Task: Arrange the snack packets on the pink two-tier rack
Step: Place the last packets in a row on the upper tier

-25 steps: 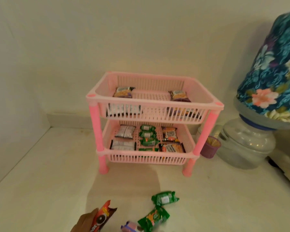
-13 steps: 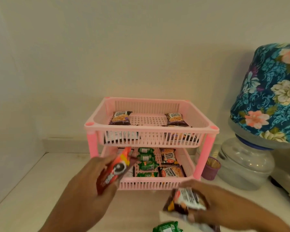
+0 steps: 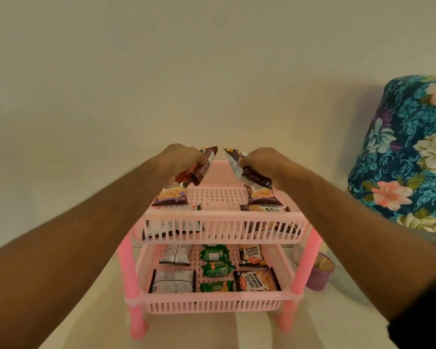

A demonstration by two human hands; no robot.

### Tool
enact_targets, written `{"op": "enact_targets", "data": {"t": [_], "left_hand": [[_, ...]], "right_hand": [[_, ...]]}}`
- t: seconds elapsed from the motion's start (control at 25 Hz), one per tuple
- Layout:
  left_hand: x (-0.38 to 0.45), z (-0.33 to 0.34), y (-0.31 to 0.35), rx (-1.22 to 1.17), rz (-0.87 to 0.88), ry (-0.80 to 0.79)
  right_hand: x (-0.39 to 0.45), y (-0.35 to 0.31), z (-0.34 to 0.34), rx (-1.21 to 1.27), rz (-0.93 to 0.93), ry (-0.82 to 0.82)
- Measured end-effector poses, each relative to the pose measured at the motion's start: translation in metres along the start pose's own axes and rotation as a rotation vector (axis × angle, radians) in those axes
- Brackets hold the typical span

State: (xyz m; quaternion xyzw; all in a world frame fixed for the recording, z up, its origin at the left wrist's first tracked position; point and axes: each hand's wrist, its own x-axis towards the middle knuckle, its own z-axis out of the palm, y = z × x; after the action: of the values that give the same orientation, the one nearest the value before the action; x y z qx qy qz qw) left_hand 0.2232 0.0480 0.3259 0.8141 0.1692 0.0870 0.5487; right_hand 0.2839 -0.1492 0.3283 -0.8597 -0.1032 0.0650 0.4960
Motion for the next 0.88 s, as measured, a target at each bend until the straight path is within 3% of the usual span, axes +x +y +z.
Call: {"op": "enact_targets", "data": {"t": [0.32,0.68,0.88], "left_hand": [[0.063,0.043,-0.016,0.296,-0.136,-0.072],[0.100,0.059,-0.043,0.655,-0.017,-0.076],[0.102,0.060,-0.050,0.853,0.093,-0.033]], "right_hand": [[0.067,0.014,0.048,-0.228,0.118,-0.044],[0.094,0.023,0.067,-0.491,0.090,-0.242],[0.098,0.024,0.057,-0.456,0.128,-0.357]]}}
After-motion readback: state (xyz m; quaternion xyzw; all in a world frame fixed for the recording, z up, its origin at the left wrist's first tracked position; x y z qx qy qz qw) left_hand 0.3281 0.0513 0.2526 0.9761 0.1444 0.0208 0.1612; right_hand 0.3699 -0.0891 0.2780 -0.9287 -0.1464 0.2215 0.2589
